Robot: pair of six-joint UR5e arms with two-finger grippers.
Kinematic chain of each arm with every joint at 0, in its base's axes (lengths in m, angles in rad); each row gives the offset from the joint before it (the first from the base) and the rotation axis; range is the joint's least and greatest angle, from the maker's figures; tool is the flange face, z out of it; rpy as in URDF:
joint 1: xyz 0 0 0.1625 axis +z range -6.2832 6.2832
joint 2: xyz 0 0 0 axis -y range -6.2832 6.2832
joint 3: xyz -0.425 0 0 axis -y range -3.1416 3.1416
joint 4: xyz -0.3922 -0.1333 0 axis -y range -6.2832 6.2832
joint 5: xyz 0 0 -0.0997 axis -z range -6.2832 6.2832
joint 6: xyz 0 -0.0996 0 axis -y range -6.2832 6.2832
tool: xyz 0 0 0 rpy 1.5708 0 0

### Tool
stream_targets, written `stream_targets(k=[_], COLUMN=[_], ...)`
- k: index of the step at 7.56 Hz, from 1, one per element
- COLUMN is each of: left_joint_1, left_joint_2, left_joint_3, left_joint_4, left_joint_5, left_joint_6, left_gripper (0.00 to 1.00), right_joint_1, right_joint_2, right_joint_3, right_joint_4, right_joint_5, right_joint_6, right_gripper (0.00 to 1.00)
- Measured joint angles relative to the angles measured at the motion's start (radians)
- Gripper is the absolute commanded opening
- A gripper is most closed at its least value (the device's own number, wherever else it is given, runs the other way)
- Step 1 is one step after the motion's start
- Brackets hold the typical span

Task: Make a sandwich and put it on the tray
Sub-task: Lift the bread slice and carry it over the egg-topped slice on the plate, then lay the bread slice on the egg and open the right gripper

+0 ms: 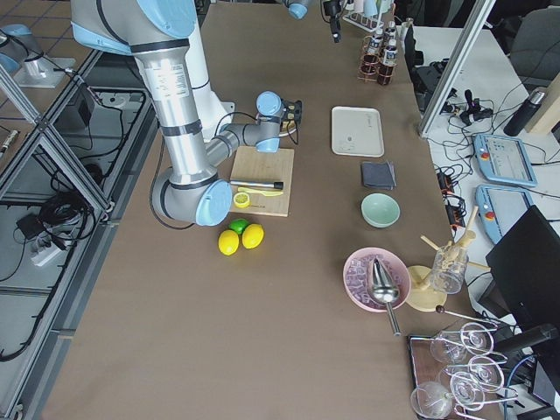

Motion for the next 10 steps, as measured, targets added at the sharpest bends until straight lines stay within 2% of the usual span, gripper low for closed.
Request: stream_targets(k=[2,7,8,9,10], left_joint_1=[0.000,0.000,0.000,0.000,0.000], left_joint_2=[0.000,0.001,0.001,0.001,0.001], left_joint_3=[0.000,0.006,0.006,0.006,0.006], left_joint_4=[0.000,-0.001,-0.002,-0.001,-0.002], left_joint_5=[-0.001,-0.001,-0.001,-0.001,-0.001], left_joint_6=[0.000,0.001,0.000,0.001,0.000], left_gripper=[0.95,0.95,0.95,0.95,0.95], right_joint_1=[-0.021,-0.057,-0.065,-0.069,-0.070], right_joint_2=[0.034,0.030,0.029,0.029,0.029], right_joint_3=[-0.040,-0.056,-0.063,-0.068,-0.070], right_joint_4=[0.007,0.008,0.008,0.009,0.009], right_joint_5=[-0.035,-0.057,-0.066,-0.074,-0.079], right_joint_6=[-0.002,-0.010,-0.011,-0.022,-0.029], right_gripper=[0.00,0.00,0.23,0.97,1.00])
